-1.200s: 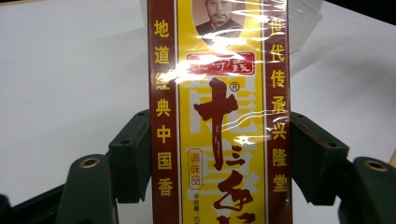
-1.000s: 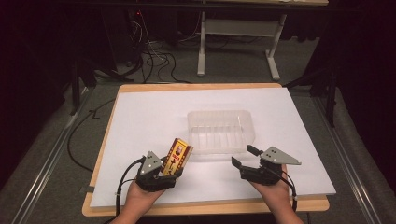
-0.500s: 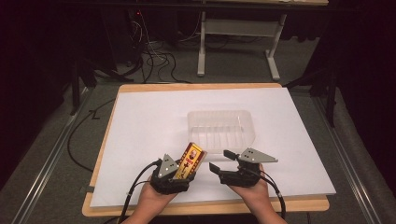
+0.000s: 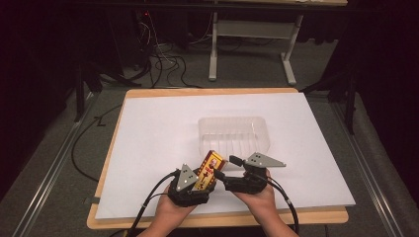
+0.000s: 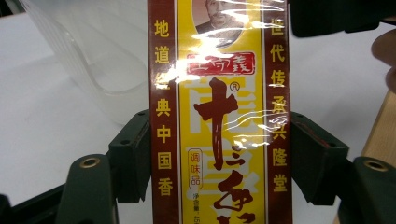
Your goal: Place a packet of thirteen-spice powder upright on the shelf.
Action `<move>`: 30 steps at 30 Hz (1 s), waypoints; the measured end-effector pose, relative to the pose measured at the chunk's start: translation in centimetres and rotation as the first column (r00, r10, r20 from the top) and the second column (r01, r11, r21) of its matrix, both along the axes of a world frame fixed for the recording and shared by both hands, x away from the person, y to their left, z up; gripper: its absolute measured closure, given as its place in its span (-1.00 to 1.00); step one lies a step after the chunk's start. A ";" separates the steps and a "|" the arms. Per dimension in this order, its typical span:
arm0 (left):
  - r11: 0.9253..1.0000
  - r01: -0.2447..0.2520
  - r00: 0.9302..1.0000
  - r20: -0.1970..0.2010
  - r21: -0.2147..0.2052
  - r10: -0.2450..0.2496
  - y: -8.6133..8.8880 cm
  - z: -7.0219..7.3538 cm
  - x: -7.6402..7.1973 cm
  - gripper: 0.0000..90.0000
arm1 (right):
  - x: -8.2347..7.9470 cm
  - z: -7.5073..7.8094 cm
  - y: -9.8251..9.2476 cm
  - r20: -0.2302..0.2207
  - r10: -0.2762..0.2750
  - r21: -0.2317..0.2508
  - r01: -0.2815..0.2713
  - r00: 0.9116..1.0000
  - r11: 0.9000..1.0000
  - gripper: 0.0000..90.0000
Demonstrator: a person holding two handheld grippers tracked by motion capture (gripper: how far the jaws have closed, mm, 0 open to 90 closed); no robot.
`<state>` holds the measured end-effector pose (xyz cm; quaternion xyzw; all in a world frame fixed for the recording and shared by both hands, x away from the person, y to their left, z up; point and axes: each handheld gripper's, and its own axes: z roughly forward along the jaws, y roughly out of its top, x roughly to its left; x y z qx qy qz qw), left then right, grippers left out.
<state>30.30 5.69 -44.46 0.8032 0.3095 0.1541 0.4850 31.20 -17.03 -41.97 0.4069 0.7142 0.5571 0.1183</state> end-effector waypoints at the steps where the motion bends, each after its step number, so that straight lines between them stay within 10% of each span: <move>1: 1.000 0.000 1.000 0.004 -0.001 0.000 0.0 0.1 0.0 -0.28 | 0.1 -0.1 0.1 0.000 0.003 0.002 -0.003 1.000 1.000 -0.57; 30: 1.000 0.012 1.000 0.029 -0.015 -0.011 -0.2 0.1 -0.3 -0.28 | 0.5 -0.5 0.1 -0.075 0.050 0.148 -0.038 0.996 0.988 0.24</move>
